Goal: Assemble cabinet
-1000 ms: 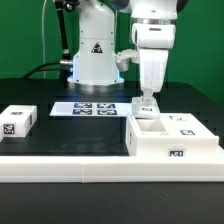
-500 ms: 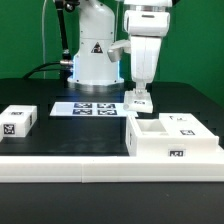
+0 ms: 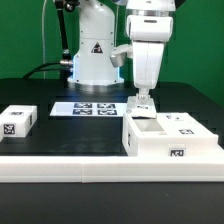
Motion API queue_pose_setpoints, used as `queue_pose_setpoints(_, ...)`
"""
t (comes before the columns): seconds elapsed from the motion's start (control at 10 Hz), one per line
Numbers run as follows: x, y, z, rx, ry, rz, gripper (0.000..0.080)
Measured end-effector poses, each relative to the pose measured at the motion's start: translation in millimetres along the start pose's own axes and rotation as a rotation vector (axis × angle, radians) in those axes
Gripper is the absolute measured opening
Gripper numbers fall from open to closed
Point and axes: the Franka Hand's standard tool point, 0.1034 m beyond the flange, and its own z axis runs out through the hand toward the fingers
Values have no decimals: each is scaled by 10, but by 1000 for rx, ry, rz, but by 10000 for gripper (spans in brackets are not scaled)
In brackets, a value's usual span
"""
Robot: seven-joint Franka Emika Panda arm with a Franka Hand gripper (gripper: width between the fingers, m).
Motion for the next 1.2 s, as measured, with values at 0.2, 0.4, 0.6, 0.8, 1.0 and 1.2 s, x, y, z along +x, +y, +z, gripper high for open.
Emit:
queue_pose_setpoints(0.2,8,13,3,-8,5,0,69)
queue_pose_setpoints(0.4,11,24,-1,-10,6,1,69)
queue_pose_setpoints(0.6,32,2,3,-9,4,27,69)
queue_pose_setpoints(0.8,38,-79,37,-1,3,43,69)
queue_pose_setpoints(1.0,34,-106,57,-1,5,44,69)
queue_pose_setpoints(1.2,25,-97,59,-3,6,46,69)
